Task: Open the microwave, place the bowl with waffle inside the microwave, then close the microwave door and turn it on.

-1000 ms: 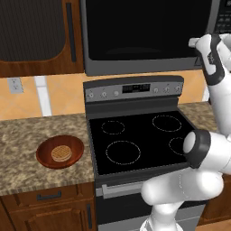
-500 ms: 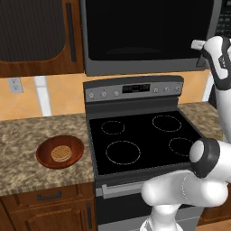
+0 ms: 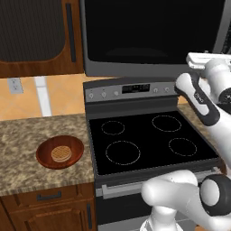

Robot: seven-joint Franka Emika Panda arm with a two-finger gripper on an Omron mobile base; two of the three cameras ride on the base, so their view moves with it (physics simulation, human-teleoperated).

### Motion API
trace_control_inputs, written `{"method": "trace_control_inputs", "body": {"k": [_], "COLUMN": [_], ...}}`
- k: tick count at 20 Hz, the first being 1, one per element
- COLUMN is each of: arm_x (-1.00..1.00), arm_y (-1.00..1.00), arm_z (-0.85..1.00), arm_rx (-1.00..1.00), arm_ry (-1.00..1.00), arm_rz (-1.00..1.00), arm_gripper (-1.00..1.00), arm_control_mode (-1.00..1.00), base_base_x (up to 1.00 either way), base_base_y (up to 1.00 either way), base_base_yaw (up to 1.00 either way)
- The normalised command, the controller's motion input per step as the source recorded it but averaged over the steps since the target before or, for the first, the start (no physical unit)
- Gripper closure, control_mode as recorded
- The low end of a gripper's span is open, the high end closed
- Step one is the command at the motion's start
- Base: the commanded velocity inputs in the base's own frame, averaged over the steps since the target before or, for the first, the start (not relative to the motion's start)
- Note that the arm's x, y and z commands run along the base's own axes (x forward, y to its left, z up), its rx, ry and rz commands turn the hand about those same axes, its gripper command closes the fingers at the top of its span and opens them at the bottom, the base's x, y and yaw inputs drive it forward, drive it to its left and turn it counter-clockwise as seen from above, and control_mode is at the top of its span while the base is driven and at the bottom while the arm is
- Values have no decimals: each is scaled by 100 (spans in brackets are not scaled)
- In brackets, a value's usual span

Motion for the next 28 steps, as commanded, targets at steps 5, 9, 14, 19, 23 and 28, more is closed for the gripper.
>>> {"method": "trace_control_inputs", "body": {"k": [5, 9, 14, 19, 23, 28], "arm_x": [-85, -100, -100, -100, -100, -100], "arm_y": [54, 29, 23, 34, 50, 91], "arm_z": [67, 79, 61, 27, 22, 12], "arm_rx": [-2, 0, 0, 0, -3, -12], "arm_ry": [48, 40, 25, 14, 18, 27], "arm_rz": [49, 42, 24, 11, 10, 3], "arm_gripper": [100, 100, 100, 100, 100, 100], "arm_control_mode": [-100, -100, -100, -100, -100, -100], "base_base_x": [0, 0, 0, 0, 0, 0], "base_base_y": [0, 0, 0, 0, 0, 0], "base_base_yaw": [0, 0, 0, 0, 0, 0]}}
